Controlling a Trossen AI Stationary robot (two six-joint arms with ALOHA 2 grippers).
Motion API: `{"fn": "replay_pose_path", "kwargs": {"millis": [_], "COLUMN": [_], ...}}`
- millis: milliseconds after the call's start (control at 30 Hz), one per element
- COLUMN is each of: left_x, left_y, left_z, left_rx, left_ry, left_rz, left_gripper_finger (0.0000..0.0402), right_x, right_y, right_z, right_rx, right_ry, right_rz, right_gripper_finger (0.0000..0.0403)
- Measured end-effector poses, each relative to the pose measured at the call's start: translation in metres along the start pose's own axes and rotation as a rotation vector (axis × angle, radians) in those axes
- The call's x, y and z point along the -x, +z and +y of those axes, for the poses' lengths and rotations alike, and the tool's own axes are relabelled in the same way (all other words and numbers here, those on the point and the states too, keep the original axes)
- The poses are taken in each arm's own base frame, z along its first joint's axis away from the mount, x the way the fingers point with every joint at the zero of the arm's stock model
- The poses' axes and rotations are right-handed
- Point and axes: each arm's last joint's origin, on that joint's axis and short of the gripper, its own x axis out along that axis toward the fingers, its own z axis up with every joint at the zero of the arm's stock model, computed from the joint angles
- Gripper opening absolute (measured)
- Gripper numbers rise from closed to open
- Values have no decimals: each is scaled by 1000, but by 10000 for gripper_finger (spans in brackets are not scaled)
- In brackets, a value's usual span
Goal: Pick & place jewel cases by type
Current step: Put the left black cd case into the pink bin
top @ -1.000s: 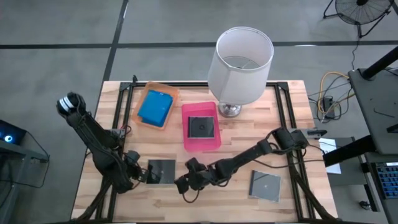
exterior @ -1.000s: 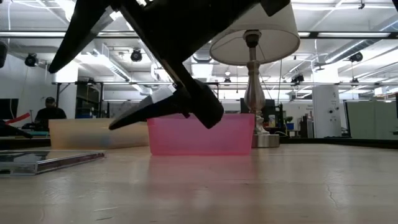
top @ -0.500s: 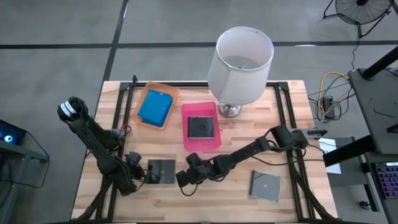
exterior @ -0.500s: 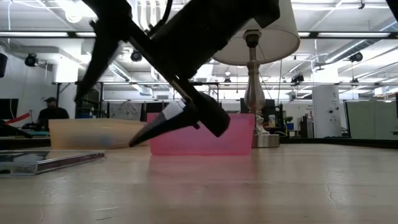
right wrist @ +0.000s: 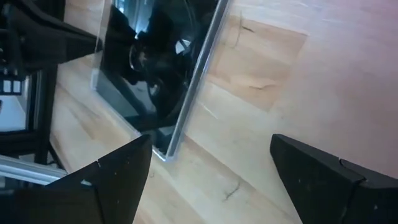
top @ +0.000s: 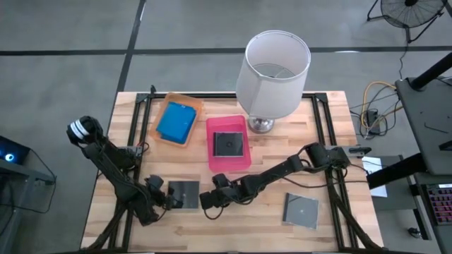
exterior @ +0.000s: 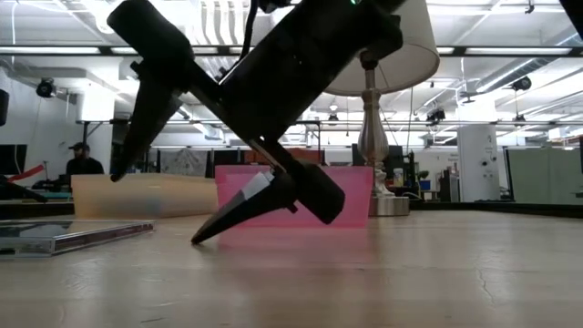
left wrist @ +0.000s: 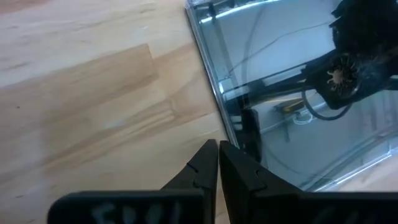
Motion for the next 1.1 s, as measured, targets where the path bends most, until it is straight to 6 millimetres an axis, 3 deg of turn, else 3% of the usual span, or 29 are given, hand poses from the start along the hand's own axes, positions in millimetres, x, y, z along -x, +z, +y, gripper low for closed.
{"fn": "replay_pose_path", "kwargs": {"millis": [500,1100], "left_x": [-4,-13], "left_y": [-1,22], "left_z": [-6,-32], "left_rx": [2,-52], "left_ry": [-61,-165], "left_rz": [-33,-51], "left_gripper_finger": [0,0], "right_x": [-3,-4], "right_y": [9,12], "right_z": [2,1], "right_rx": [-4,4], "right_ry": [14,8], "right_rz": [-7,-13], "right_gripper_finger": [326,324]}}
